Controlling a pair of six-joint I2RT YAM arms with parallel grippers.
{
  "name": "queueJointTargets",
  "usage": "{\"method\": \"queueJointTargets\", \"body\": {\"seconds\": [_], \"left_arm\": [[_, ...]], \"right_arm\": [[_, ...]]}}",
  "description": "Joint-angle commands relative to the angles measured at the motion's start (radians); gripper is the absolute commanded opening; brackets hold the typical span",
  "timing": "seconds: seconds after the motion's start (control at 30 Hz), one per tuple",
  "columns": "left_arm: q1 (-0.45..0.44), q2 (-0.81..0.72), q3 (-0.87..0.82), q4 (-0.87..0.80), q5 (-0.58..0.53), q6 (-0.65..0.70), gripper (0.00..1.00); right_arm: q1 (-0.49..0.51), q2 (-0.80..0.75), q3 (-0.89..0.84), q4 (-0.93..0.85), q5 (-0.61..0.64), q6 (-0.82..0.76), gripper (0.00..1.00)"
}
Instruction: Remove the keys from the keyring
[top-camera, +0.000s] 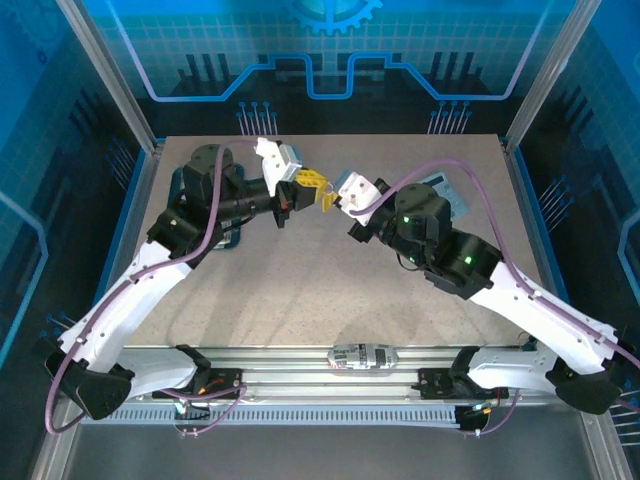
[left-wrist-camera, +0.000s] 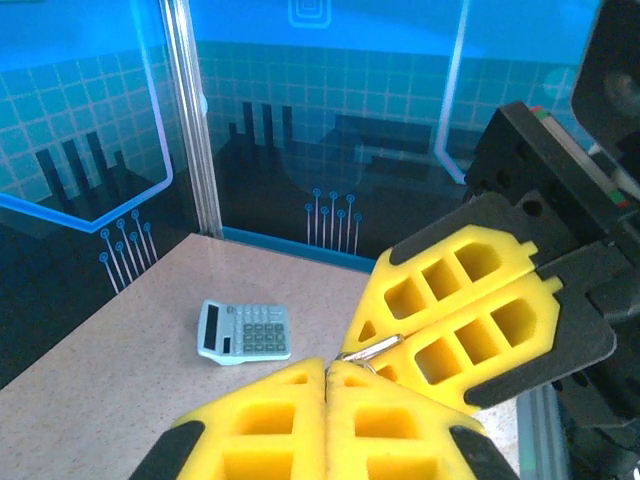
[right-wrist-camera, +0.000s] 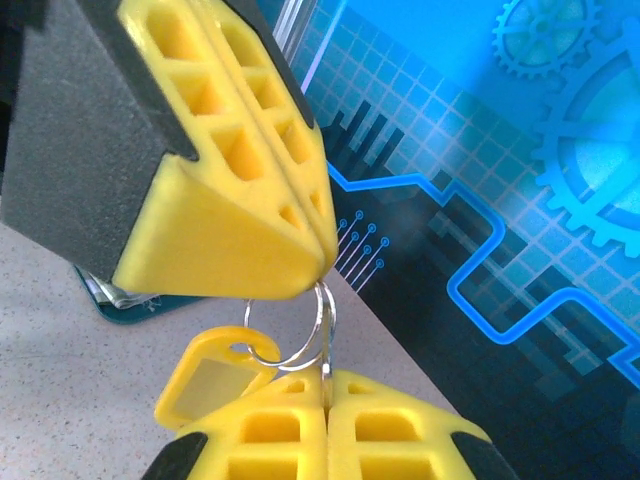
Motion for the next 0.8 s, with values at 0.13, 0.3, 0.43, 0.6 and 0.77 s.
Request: {"method": "queueJointTargets", "body": {"seconds": [0.13, 0.3, 0.43, 0.6, 0.77], "left_arm": [[0.031, -0.016, -0.034, 0.167, 0.032, -0.158, 0.00], [0.046, -0.016, -0.048, 0.220, 0.056, -0.232, 0.00], [0.046, -0.014, -0.044, 0.212, 0.065, -0.236, 0.00], [0.059, -0.028, -0.065, 0.213, 0.030, -0.237, 0.00], [0.076, -0.037, -0.083, 0.227, 0.006, -0.276, 0.00]], "right_arm": [[0.058, -0.016, -0.035, 0.069, 0.006, -0.059, 0.00], [0.093, -0.019, -0.067, 0.127, 0.048, -0.120, 0.00], [0.103, -0.018, -0.072, 0.151, 0.064, -0.122, 0.00], [0.098, -0.024, -0.069, 0.139, 0.069, -0.107, 0.00], [0.092, -0.041, -0.090, 0.139, 0.088, -0.081, 0.00]]}}
